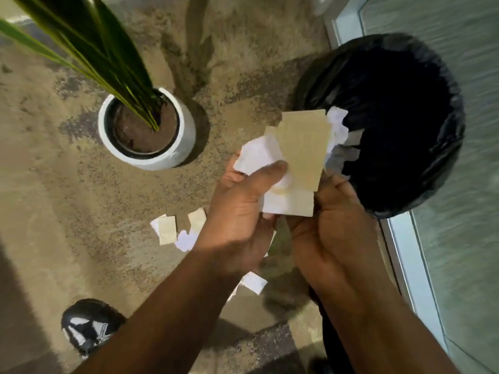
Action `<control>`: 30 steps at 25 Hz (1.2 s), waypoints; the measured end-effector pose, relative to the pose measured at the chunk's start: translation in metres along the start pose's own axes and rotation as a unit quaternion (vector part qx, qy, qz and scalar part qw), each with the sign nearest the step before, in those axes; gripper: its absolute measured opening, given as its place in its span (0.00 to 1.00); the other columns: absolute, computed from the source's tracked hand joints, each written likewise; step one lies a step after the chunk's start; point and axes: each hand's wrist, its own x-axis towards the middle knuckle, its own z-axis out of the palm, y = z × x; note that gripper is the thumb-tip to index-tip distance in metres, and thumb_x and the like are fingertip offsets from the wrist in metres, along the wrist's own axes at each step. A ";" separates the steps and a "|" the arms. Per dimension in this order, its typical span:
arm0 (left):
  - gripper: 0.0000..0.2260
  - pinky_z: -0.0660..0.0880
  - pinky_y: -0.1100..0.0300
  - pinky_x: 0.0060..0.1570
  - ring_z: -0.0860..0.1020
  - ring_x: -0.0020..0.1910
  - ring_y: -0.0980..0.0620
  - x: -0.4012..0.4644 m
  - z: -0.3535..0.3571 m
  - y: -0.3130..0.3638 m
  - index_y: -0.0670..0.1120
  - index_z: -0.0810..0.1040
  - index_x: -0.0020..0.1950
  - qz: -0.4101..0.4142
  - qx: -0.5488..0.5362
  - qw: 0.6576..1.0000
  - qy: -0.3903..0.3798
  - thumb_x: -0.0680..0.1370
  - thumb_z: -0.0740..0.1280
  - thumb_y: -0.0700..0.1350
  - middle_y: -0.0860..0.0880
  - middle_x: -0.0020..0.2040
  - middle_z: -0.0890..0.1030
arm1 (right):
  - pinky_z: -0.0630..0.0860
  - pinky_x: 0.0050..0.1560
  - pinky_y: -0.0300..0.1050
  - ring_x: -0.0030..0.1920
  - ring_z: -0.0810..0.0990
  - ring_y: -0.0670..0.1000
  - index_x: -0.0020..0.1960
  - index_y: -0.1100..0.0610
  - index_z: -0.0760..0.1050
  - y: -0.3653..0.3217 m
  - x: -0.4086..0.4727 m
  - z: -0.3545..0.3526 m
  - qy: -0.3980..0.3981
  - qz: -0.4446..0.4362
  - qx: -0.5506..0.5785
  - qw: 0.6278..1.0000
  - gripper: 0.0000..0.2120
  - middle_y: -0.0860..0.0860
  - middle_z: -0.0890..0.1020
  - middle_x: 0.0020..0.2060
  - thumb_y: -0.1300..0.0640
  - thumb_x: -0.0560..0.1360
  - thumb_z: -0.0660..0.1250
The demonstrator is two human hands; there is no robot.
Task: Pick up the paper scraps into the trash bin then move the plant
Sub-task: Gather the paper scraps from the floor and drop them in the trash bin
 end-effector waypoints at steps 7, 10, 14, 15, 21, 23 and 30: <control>0.08 0.84 0.50 0.41 0.86 0.47 0.41 0.049 0.091 -0.047 0.45 0.83 0.55 -0.006 0.047 0.993 0.104 0.77 0.72 0.38 0.43 0.51 0.87 | 0.85 0.43 0.50 0.45 0.88 0.56 0.56 0.58 0.78 -0.066 0.031 -0.028 0.135 -0.107 0.069 0.983 0.06 0.55 0.88 0.45 0.64 0.80 0.66; 0.03 0.85 0.48 0.38 0.86 0.36 0.47 0.067 0.106 -0.057 0.43 0.82 0.51 -0.018 0.081 0.984 0.158 0.80 0.69 0.41 0.47 0.41 0.87 | 0.81 0.36 0.40 0.36 0.85 0.46 0.54 0.56 0.78 -0.082 0.042 -0.036 0.201 -0.127 0.070 0.969 0.07 0.52 0.86 0.42 0.65 0.81 0.65; 0.05 0.84 0.54 0.35 0.85 0.36 0.47 0.087 0.107 -0.053 0.41 0.79 0.49 -0.066 0.122 0.971 0.195 0.82 0.66 0.40 0.45 0.39 0.85 | 0.79 0.39 0.37 0.39 0.82 0.46 0.56 0.59 0.79 -0.088 0.054 -0.043 0.217 -0.089 0.076 0.969 0.09 0.53 0.84 0.46 0.68 0.81 0.63; 0.05 0.84 0.54 0.37 0.86 0.41 0.45 0.090 0.107 -0.053 0.41 0.79 0.52 -0.087 0.132 0.966 0.205 0.82 0.66 0.42 0.44 0.44 0.85 | 0.80 0.42 0.38 0.43 0.83 0.48 0.58 0.60 0.78 -0.089 0.056 -0.044 0.218 -0.081 0.085 0.969 0.09 0.55 0.84 0.48 0.68 0.81 0.63; 0.14 0.82 0.53 0.53 0.83 0.56 0.46 0.100 0.107 -0.052 0.46 0.78 0.64 -0.131 0.173 0.960 0.176 0.81 0.67 0.50 0.48 0.58 0.81 | 0.82 0.56 0.42 0.60 0.84 0.56 0.61 0.62 0.78 -0.089 0.063 -0.049 0.194 -0.079 0.128 0.969 0.12 0.57 0.83 0.57 0.70 0.82 0.60; 0.15 0.80 0.55 0.55 0.81 0.59 0.45 0.100 0.106 -0.052 0.46 0.77 0.66 -0.142 0.188 0.957 0.166 0.81 0.68 0.49 0.47 0.61 0.79 | 0.82 0.58 0.43 0.60 0.84 0.55 0.62 0.62 0.77 -0.088 0.065 -0.049 0.191 -0.073 0.126 0.971 0.13 0.58 0.83 0.59 0.70 0.82 0.60; 0.05 0.79 0.56 0.54 0.83 0.52 0.48 0.087 0.095 -0.048 0.44 0.82 0.53 -0.115 0.259 0.956 0.073 0.78 0.70 0.39 0.46 0.51 0.86 | 0.80 0.61 0.44 0.57 0.85 0.52 0.62 0.62 0.79 -0.078 0.063 -0.047 0.149 -0.052 0.095 0.983 0.13 0.58 0.85 0.58 0.67 0.82 0.61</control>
